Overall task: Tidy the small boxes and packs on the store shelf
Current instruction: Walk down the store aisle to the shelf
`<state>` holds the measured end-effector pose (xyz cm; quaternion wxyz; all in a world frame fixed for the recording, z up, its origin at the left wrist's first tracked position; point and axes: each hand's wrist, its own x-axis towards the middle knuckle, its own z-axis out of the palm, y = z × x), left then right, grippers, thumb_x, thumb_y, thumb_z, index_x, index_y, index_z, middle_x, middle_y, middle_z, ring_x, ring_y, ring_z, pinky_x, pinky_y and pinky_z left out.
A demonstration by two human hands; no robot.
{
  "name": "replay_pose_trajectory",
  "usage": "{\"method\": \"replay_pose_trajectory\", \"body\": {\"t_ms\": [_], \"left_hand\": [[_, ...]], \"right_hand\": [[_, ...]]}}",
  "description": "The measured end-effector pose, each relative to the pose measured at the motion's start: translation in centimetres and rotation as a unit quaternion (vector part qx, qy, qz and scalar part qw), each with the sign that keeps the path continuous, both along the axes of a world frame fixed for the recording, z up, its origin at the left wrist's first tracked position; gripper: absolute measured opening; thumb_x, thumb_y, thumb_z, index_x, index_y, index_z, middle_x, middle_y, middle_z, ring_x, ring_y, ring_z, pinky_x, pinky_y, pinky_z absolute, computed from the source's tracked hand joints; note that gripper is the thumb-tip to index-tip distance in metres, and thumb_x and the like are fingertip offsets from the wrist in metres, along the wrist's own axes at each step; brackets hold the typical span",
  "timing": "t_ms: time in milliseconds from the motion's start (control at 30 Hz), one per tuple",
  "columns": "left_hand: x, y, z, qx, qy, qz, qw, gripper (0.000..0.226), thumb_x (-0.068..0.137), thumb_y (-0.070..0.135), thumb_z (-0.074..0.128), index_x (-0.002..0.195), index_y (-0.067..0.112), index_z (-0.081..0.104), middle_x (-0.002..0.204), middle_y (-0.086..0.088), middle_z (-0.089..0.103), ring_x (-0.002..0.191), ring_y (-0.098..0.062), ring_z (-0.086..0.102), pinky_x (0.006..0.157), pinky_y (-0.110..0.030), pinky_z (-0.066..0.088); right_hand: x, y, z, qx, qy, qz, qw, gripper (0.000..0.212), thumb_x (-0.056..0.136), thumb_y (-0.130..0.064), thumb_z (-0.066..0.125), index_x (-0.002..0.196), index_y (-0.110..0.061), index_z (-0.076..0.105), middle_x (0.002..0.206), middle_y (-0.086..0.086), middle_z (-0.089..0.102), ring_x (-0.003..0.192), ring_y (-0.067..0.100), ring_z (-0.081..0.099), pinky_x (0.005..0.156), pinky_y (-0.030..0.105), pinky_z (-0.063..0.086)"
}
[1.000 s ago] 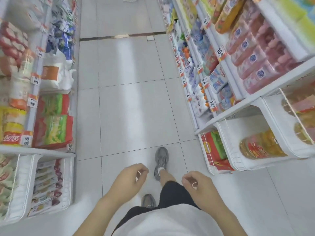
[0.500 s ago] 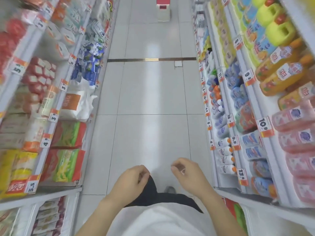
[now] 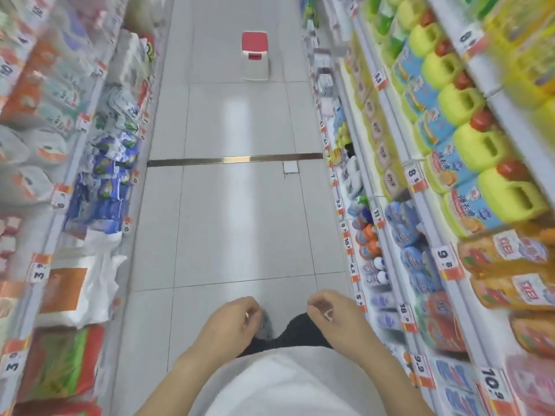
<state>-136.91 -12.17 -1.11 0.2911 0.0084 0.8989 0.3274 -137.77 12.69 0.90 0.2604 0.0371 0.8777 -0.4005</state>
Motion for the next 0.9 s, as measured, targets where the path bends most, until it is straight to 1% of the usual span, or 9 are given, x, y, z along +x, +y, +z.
{"method": "replay_pose_trajectory", "body": {"t_ms": [100,200,267,367,500,600,733,833,900], "left_hand": [[-9.3,-0.2,0.7,0.005,0.005,-0.024,1.0,0.017,0.093,0.035,0.044,0.087,0.03,0.059,0.085,0.017,0.065,0.077,-0.003,0.059,0.074,-0.028,0.051],[-18.5,-0.4,0.1,0.005,0.0,-0.042,0.999,0.016,0.094,0.035,0.045,0.088,0.031,0.06,0.085,0.019,0.064,0.077,-0.003,0.06,0.073,-0.027,0.051],[-25.1,-0.5,-0.9,0.003,-0.003,-0.046,0.999,0.017,0.094,0.036,0.045,0.087,0.031,0.059,0.084,0.019,0.064,0.075,-0.003,0.06,0.071,-0.027,0.051],[-35.2,-0.6,-1.5,-0.02,-0.005,-0.047,0.999,0.017,0.094,0.035,0.044,0.088,0.031,0.059,0.087,0.018,0.063,0.077,-0.005,0.06,0.072,-0.029,0.051],[-47.6,-1.3,-0.4,-0.029,0.0,-0.005,1.0,0.019,0.096,0.034,0.044,0.092,0.028,0.061,0.089,0.018,0.064,0.079,-0.004,0.06,0.074,-0.026,0.051],[-55.5,-2.6,0.7,-0.043,0.002,0.027,0.999,0.018,0.096,0.033,0.044,0.093,0.029,0.061,0.089,0.019,0.063,0.079,-0.003,0.06,0.072,-0.024,0.052],[-65.9,-4.4,1.4,-0.056,0.0,0.071,0.996,0.016,0.096,0.035,0.044,0.09,0.034,0.06,0.085,0.018,0.065,0.078,-0.003,0.06,0.07,-0.022,0.051],[-75.0,-5.7,0.5,-0.042,-0.003,0.1,0.994,0.023,0.093,0.044,0.042,0.086,0.032,0.06,0.084,0.019,0.065,0.077,-0.001,0.061,0.068,-0.022,0.05],[-81.7,-6.6,-0.5,-0.038,0.005,0.101,0.994,0.022,0.091,0.045,0.042,0.085,0.033,0.059,0.085,0.021,0.064,0.078,-0.001,0.06,0.07,-0.024,0.051]], "right_hand": [[-6.7,0.2,0.0,0.005,-0.006,-0.027,1.0,0.005,0.093,-0.029,0.062,0.093,-0.029,0.067,0.091,-0.016,0.069,0.089,-0.005,0.061,0.076,0.006,0.043],[-13.9,0.2,-1.2,0.003,-0.021,-0.036,0.999,0.005,0.092,-0.029,0.063,0.09,-0.033,0.066,0.09,-0.016,0.069,0.089,-0.005,0.061,0.076,0.007,0.043],[-19.8,0.3,-2.4,-0.002,-0.026,-0.034,0.999,0.006,0.092,-0.03,0.063,0.089,-0.034,0.066,0.091,-0.016,0.069,0.09,-0.003,0.062,0.076,0.008,0.043],[-30.0,0.2,-3.3,-0.009,-0.028,-0.012,0.999,0.005,0.092,-0.029,0.062,0.092,-0.033,0.066,0.093,-0.015,0.069,0.091,-0.003,0.062,0.076,0.008,0.043],[-45.5,-0.7,-3.3,-0.01,-0.011,0.043,0.999,0.006,0.093,-0.031,0.061,0.092,-0.036,0.064,0.093,-0.018,0.067,0.091,-0.005,0.061,0.076,0.01,0.044],[-56.9,-2.0,-2.2,0.0,0.006,0.099,0.995,0.007,0.095,-0.033,0.057,0.097,-0.033,0.064,0.095,-0.019,0.064,0.09,-0.006,0.059,0.078,0.01,0.045],[-71.6,-4.4,-0.6,0.003,0.028,0.138,0.99,0.01,0.094,-0.033,0.057,0.097,-0.029,0.065,0.094,-0.017,0.064,0.09,-0.003,0.06,0.084,0.02,0.05],[-82.2,-6.3,-0.8,0.004,0.045,0.155,0.987,0.008,0.093,-0.034,0.056,0.091,-0.031,0.064,0.092,-0.014,0.065,0.089,-0.001,0.061,0.084,0.026,0.051],[-89.4,-7.6,-1.0,0.008,0.054,0.159,0.986,0.008,0.093,-0.031,0.056,0.091,-0.029,0.064,0.092,-0.013,0.064,0.09,0.001,0.06,0.084,0.027,0.051]]}}
